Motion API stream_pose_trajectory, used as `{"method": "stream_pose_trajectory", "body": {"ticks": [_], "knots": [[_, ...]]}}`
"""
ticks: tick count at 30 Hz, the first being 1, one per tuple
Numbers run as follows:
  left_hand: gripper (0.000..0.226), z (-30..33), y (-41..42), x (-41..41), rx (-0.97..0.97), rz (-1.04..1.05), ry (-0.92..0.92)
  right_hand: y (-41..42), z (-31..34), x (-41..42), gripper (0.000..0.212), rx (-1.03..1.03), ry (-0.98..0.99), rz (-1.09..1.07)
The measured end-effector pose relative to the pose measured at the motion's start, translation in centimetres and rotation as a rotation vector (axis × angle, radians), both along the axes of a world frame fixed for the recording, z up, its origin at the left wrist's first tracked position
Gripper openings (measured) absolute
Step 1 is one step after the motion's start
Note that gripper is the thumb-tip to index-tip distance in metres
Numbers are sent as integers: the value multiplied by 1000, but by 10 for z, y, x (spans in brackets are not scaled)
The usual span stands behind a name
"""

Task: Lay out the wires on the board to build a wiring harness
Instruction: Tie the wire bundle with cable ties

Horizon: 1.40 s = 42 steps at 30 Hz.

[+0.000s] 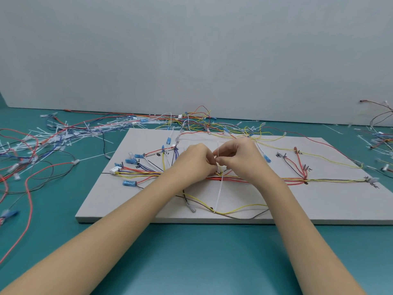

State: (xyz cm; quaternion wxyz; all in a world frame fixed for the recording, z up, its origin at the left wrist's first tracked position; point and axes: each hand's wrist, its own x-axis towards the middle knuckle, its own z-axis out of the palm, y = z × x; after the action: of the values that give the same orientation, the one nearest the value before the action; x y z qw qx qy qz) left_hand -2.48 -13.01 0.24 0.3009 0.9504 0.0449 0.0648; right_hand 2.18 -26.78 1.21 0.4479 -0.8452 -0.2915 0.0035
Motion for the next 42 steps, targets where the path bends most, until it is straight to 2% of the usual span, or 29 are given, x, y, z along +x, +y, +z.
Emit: {"method": "stream_pose_trajectory", "body": {"ticks": [3, 8, 13, 19, 30, 36, 42], "knots": [[2, 4, 1, 6, -101, 32, 66, 0, 0, -1, 17, 3, 39, 19], [8, 11, 0, 15, -120, 48, 155, -2, -1, 1, 20, -34, 33, 8], [9, 16, 1, 19, -101, 41, 231, -2, -3, 3, 21, -100, 26, 7], [26, 23, -9, 26, -5, 9, 337, -5, -2, 4, 18, -98, 56, -22], [13, 17, 5, 19, -143, -43, 252, -4, 2, 0, 12, -33, 142, 31], [9, 5, 5, 15, -200, -52, 162, -4, -1, 2, 17, -90, 84, 35], [9, -5, 4, 13, -176, -119, 107, -1, -3, 3, 20, -117, -19, 10]]}}
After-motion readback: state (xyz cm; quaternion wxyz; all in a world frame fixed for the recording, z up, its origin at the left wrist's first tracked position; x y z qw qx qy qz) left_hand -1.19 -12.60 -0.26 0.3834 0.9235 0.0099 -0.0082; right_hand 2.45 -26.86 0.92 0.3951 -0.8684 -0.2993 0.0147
